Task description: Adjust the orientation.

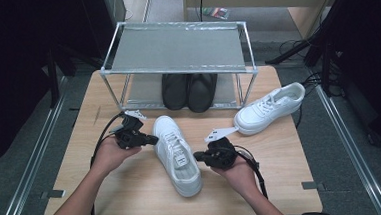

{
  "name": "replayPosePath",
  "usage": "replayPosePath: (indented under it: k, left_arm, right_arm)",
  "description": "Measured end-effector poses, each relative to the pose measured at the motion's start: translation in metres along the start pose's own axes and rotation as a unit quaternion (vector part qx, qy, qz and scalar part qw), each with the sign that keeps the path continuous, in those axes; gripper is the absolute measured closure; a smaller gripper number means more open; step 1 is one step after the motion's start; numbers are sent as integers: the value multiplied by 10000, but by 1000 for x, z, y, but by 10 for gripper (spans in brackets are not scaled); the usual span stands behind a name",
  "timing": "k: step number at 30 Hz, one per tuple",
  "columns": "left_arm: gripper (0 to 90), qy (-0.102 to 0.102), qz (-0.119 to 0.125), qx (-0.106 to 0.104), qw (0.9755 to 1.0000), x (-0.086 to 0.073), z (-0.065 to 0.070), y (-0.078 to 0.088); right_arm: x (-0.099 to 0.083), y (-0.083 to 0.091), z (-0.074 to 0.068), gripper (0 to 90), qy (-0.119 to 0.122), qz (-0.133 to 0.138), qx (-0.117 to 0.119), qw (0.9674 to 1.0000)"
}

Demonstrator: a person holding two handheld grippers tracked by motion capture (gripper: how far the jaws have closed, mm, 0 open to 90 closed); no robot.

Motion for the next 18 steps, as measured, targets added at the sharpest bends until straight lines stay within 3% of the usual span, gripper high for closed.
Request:
replayPosePath:
  k: [3, 5, 10, 13, 18]
  left_arm:
    - [838, 194, 50, -168, 9997, 0, -1, 1]
    - [804, 156, 38, -142, 9998, 0, -2, 3]
    - [671, 185, 366, -125, 9991, 9, -2, 16]
    - [591, 126, 422, -73, 9990, 10, -3, 20]
    - [524, 90, 537, -21, 9985, 11, -6, 27]
  right_arm:
    - [0, 0, 2, 900, 2, 25, -24, 10000]
    - [1, 2, 3, 892, -23, 42, -52, 10000]
    - [9, 10, 5, 829, -40, 330, -95, 9994]
    - [11, 14, 5, 798, -79, 426, -103, 9990]
    - [16, 18, 2, 685, -301, 639, -113, 9974]
Point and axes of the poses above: each handheld gripper's, and its own axes: y roughly backward along the jaws, x roughly out of its top, z roughly to its right, the point moved 9 cm from there along -y, roughly forward along the jaws, and after that the axes turned 13 degrees about z, right-handed, at the moved point
